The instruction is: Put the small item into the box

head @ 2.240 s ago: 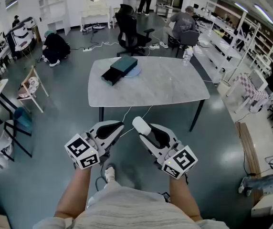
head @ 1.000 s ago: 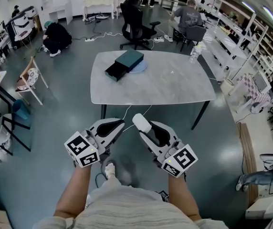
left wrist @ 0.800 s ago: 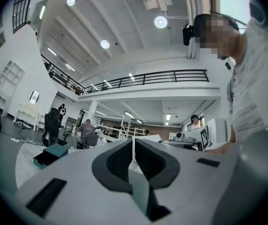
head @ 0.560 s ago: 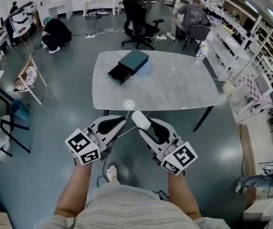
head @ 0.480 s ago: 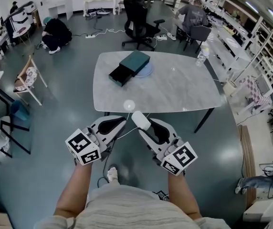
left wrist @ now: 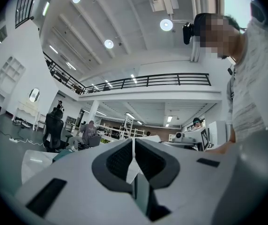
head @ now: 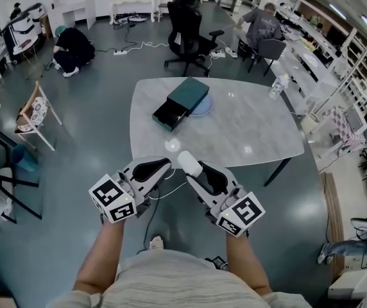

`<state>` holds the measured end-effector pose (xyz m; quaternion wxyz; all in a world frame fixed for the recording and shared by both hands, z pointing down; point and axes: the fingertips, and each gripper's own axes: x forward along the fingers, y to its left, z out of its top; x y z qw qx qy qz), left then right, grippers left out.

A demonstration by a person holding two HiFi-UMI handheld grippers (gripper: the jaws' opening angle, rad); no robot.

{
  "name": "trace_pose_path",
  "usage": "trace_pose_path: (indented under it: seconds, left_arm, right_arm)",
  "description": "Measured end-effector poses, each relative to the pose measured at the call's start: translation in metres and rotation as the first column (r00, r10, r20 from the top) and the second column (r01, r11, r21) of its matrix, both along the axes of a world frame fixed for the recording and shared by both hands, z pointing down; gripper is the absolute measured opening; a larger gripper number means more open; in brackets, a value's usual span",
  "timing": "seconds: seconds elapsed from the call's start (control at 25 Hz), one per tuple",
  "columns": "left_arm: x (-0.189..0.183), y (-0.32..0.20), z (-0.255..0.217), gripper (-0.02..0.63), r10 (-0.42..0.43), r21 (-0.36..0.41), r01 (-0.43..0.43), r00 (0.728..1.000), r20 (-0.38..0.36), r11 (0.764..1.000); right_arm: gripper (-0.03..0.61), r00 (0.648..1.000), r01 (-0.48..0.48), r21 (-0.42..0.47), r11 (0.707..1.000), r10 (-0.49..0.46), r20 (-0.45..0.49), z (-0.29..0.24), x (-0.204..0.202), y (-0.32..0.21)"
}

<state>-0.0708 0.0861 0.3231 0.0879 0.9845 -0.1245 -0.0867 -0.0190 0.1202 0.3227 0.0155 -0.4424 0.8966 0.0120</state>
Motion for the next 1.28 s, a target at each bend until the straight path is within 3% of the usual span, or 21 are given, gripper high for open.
trace_pose_path:
  seconds: [0.52, 0.84, 1.28]
  left_arm:
    - [-0.023, -0.052, 0.011, 0.031, 0.027, -0.038, -0.027, 0.999, -0.024, 0.999]
    - [-0.01, -0.078, 0.018, 0.031, 0.033, -0.036, -0.034, 0.999, -0.016, 0.999]
    - [0.014, -0.144, 0.023, 0.031, -0.021, -0.055, 0.02, 1.0, -0.009, 0.998]
  right_arm:
    - [0.185, 0.999, -0.053, -0.018, 0.998, 0.053, -0.002, -0.002, -0.013, -0.05]
    - [0.186, 0.999, -0.028, -0.033, 0.999, 0.028, -0.018, 0.003, -0.006, -0.084]
    - [0.186, 1.0, 0.023, -0.051, 0.998, -0.024, -0.018, 0.012, 0.02, -0.155]
